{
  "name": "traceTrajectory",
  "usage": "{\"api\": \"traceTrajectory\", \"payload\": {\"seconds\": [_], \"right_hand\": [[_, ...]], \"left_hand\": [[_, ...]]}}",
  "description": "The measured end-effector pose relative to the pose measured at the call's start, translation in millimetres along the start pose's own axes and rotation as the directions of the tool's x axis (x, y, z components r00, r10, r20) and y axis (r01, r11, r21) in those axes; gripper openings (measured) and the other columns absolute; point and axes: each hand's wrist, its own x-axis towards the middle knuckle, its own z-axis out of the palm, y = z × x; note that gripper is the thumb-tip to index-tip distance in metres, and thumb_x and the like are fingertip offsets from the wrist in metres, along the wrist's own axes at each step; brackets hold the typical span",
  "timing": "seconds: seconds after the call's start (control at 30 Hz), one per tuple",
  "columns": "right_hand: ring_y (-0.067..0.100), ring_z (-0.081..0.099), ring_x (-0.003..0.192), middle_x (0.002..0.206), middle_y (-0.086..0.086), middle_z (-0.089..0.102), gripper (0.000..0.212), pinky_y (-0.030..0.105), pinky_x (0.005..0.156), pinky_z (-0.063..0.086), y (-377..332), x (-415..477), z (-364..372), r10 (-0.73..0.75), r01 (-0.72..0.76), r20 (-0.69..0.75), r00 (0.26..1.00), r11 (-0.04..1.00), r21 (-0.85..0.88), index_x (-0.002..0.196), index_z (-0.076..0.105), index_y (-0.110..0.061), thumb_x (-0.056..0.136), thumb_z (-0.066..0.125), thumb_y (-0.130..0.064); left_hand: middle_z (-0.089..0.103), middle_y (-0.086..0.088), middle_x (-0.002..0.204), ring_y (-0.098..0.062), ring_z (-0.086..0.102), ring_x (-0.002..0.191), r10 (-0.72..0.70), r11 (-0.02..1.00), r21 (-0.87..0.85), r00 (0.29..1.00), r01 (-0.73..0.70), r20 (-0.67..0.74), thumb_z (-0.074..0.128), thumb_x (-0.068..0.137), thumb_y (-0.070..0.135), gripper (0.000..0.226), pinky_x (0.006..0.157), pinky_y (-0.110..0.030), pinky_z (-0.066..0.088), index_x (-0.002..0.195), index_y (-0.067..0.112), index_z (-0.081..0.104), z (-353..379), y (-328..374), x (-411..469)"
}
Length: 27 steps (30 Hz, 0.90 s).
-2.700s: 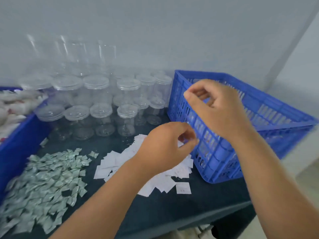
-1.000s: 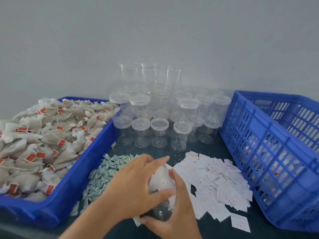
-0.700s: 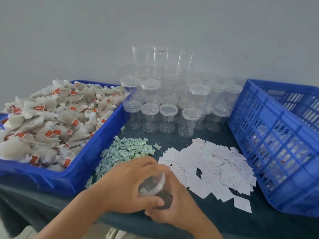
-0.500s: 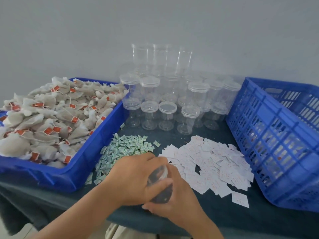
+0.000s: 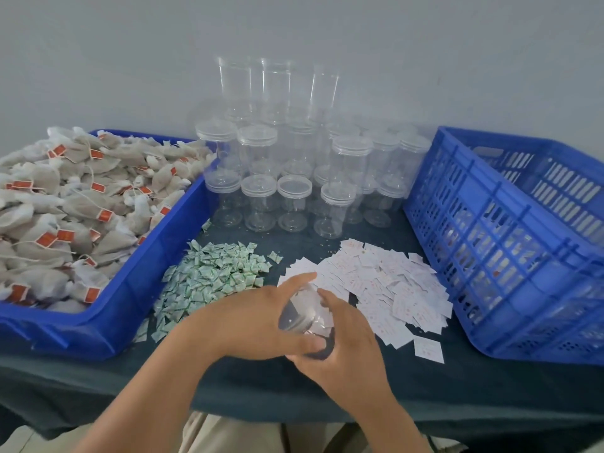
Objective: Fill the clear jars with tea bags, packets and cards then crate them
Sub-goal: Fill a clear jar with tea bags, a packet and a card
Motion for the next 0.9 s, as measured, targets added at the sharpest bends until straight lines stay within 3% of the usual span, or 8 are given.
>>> {"api": "traceTrajectory", "payload": {"seconds": [0.1, 0.27, 0.53, 0.6, 0.67, 0.7, 0.8, 0.9], "right_hand": [[-0.002, 0.054, 0.127, 0.135, -0.029, 0.058, 0.095, 0.034, 0.105, 0.050, 9, 1, -12, 0.051, -0.056, 0.129, 0.990, 0.998, 0.039, 0.150, 0.045, -0.045, 0.067, 0.090, -0.061], [0.020, 0.070, 0.116, 0.129, -0.007, 0.071, 0.070, 0.044, 0.099, 0.049, 9, 5, 1, -0.201, 0.106, -0.205, 0.958, 0.911, -0.400, 0.139, 0.067, -0.019, 0.081, 0.073, -0.056], [0.027, 0.057, 0.122, 0.140, -0.006, 0.066, 0.088, 0.048, 0.105, 0.038, 13, 1, 13, -0.218, 0.040, -0.296, 0.930, 0.860, -0.509, 0.145, 0.055, -0.030, 0.067, 0.094, -0.032], [0.029, 0.052, 0.126, 0.144, -0.003, 0.063, 0.087, 0.050, 0.105, 0.037, 15, 3, 10, -0.193, -0.020, -0.358, 0.914, 0.858, -0.514, 0.145, 0.053, -0.031, 0.070, 0.095, -0.028], [0.031, 0.050, 0.128, 0.142, -0.003, 0.061, 0.093, 0.053, 0.105, 0.037, 21, 5, 2, -0.063, -0.122, -0.438, 0.897, 0.915, -0.383, 0.145, 0.051, -0.029, 0.066, 0.099, -0.028], [0.030, 0.050, 0.128, 0.140, -0.004, 0.060, 0.097, 0.054, 0.106, 0.037, 24, 6, -2, 0.026, -0.159, -0.449, 0.893, 0.952, -0.261, 0.146, 0.049, -0.027, 0.065, 0.101, -0.031], [0.016, 0.049, 0.135, 0.143, -0.017, 0.056, 0.102, 0.043, 0.111, 0.043, 25, 8, -11, 0.284, -0.238, -0.355, 0.891, 0.957, 0.169, 0.151, 0.043, -0.034, 0.066, 0.098, -0.049], [-0.002, 0.052, 0.132, 0.142, -0.036, 0.052, 0.099, 0.024, 0.103, 0.045, 15, 6, -9, 0.364, -0.234, -0.238, 0.901, 0.867, 0.440, 0.147, 0.036, -0.053, 0.064, 0.087, -0.065]], "left_hand": [[0.065, 0.017, 0.091, -0.001, 0.060, 0.081, 0.113, 0.991, 0.082, 0.986, -0.103, -0.124, 0.053, 0.066, 0.099, 0.079, 0.071, -0.031, 0.050, 0.133, 0.069, 0.024, 1, -2, -1], [0.062, 0.012, 0.069, -0.004, 0.060, 0.070, 0.069, 0.998, 0.010, 0.933, -0.070, -0.353, 0.043, 0.077, 0.089, 0.062, 0.061, -0.030, 0.048, 0.128, 0.056, 0.033, 19, 6, 5], [0.064, 0.010, 0.088, -0.010, 0.055, 0.063, -0.078, 0.997, -0.026, 0.933, 0.074, -0.351, 0.043, 0.087, 0.077, 0.056, 0.061, -0.033, 0.046, 0.128, 0.041, 0.030, 35, 5, 11], [0.077, -0.006, 0.090, -0.024, 0.067, 0.058, -0.231, 0.918, -0.370, 0.952, 0.146, -0.200, 0.036, 0.092, 0.068, 0.048, 0.063, -0.036, 0.057, 0.121, 0.031, 0.046, 21, -3, 19], [0.079, -0.010, 0.076, -0.021, 0.072, 0.056, -0.392, 0.609, -0.768, 0.917, 0.198, -0.075, 0.033, 0.097, 0.067, 0.050, 0.056, -0.032, 0.058, 0.110, 0.027, 0.061, 9, -14, 27], [0.079, -0.008, 0.075, -0.020, 0.073, 0.057, -0.405, 0.589, -0.789, 0.909, 0.175, -0.101, 0.041, 0.098, 0.059, 0.042, 0.054, -0.030, 0.059, 0.108, 0.025, 0.065, 9, -23, 33], [0.078, 0.004, 0.071, -0.011, 0.071, 0.055, -0.362, 0.793, -0.588, 0.899, 0.159, -0.246, 0.051, 0.101, 0.038, 0.027, 0.053, -0.024, 0.056, 0.098, 0.023, 0.073, 24, -40, 56], [0.072, 0.003, 0.065, -0.019, 0.069, 0.064, -0.295, 0.953, -0.180, 0.887, 0.245, -0.354, 0.054, 0.100, 0.052, 0.046, 0.058, -0.030, 0.052, 0.075, 0.016, 0.069, 41, -46, 81]]}}
